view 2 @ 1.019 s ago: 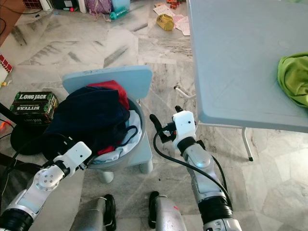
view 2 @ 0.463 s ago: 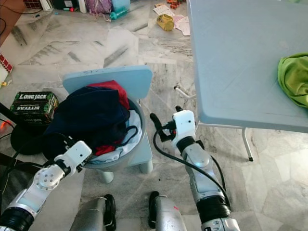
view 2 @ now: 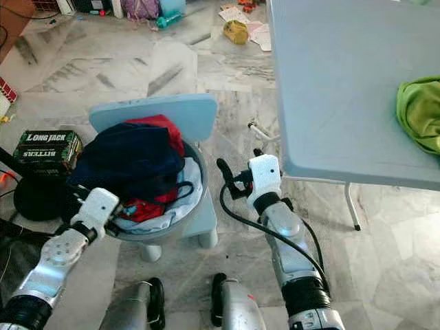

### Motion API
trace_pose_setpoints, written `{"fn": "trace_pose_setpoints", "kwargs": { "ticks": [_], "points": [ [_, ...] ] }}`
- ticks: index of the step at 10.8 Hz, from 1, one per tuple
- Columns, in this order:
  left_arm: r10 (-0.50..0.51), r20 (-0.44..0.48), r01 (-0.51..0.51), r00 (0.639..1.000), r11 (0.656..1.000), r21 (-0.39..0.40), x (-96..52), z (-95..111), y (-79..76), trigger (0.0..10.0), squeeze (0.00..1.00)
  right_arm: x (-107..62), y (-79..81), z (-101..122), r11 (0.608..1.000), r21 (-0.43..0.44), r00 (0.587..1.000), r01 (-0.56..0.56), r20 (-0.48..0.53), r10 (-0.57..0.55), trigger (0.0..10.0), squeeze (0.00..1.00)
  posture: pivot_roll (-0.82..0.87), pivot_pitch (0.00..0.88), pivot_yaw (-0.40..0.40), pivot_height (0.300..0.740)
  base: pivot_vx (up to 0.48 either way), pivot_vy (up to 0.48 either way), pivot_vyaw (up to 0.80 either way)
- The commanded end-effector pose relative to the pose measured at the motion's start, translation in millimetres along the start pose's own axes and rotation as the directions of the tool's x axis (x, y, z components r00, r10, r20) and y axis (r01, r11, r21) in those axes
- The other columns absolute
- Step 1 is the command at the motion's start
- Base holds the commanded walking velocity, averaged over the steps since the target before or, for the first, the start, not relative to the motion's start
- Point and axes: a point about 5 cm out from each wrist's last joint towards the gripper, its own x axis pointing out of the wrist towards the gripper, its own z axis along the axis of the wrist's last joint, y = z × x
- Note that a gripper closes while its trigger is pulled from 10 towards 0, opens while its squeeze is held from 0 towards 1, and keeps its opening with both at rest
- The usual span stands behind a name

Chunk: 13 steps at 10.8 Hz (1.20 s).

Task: Hang hanger

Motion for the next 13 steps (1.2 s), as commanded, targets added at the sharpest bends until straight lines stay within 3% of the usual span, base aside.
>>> {"fn": "trace_pose_setpoints", "kwargs": {
  "ticks": [1,2,3,4,5,6,7,9,10,11,12,13],
  "points": [
    [0.029,0.006,-0.029,1.0,0.996,-0.085,0.8,1,1.1,0.0,0.0,-2.6,-6.2,-4,1.0,-0.018,0.999,0.025,-0.022,-0.025,10.0,0.0,0.08,0.189,-0.107,0.74,0.0,0.0,0.0],
    [0.087,0.023,-0.078,0.996,0.962,-0.263,4.3,7,4.7,0.0,0.0,-2.8,-7.7,-5,0.999,-0.023,0.999,0.033,-0.024,-0.034,10.0,0.0,0.08,0.189,-0.109,0.74,0.0,0.0,0.0],
    [0.107,0.071,-0.082,0.992,0.953,-0.293,10.5,21,11.4,0.0,0.0,-2.6,-8.1,-6,0.999,-0.025,0.999,0.034,-0.026,-0.035,10.0,0.0,0.08,0.18,-0.108,0.74,0.0,0.0,0.0],
    [0.147,0.108,-0.095,0.983,0.917,-0.388,17.4,36,18.4,0.0,0.0,-1.6,-8.4,-5,0.999,-0.025,0.999,0.037,-0.025,-0.037,10.0,0.0,0.09,0.173,-0.112,0.74,0.0,0.0,0.0],
    [0.167,0.291,-0.015,0.942,0.888,-0.46,35.1,100,45.5,0.0,0.0,1.4,-9.3,-5,0.999,-0.024,0.999,0.044,-0.028,-0.045,10.0,0.0,0.1,0.172,-0.117,0.74,0.0,0.0,0.0],
    [0.168,0.388,0.018,0.906,0.902,-0.432,42.4,136,62.2,0.0,0.0,2.2,-8.0,-6,0.999,-0.026,0.999,0.04,-0.031,-0.041,10.0,0.0,0.1,0.169,-0.114,0.74,0.0,0.0,0.0],
    [0.194,0.48,0.064,0.855,0.881,-0.469,52.4,178,77.5,0.0,0.0,3.2,-6.9,-7,0.999,-0.023,0.998,0.048,-0.031,-0.048,10.0,0.0,0.1,0.16,-0.102,0.74,0.0,0.0,0.0],
    [0.264,0.525,0.162,0.809,0.758,-0.632,65.0,214,85.1,0.0,0.0,3.8,-4.2,-8,0.998,-0.019,0.998,0.059,-0.029,-0.059,10.0,0.0,0.09,0.148,-0.09,0.74,0.0,0.0,0.0],
    [0.362,0.596,0.238,0.717,0.676,-0.697,63.3,250,100.6,0.0,0.0,2.6,-2.6,-9,0.998,-0.02,0.998,0.062,-0.025,-0.062,10.0,0.0,0.09,0.146,-0.085,0.74,0.0,0.0,0.0],
    [0.479,0.598,0.301,0.643,0.56,-0.772,55.5,268,123.1,0.0,0.0,2.2,-4.7,-10,0.997,-0.02,0.997,0.074,-0.025,-0.074,10.0,0.0,0.08,0.144,-0.079,0.74,0.0,0.0,0.0],
    [0.567,0.548,0.276,0.616,0.496,-0.823,51.6,264,141.1,0.0,0.0,2.8,-5.8,-10,0.996,-0.022,0.996,0.081,-0.023,-0.082,10.0,0.0,0.08,0.143,-0.072,0.74,0.0,0.0,0.0],
    [0.64,0.47,0.25,0.608,0.407,-0.879,50.2,254,154.2,0.0,0.0,3.8,-5.7,-10,0.996,-0.022,0.996,0.087,-0.021,-0.088,10.0,0.0,0.09,0.145,-0.067,0.74,0.0,0.0,0.0]
  ]
}}
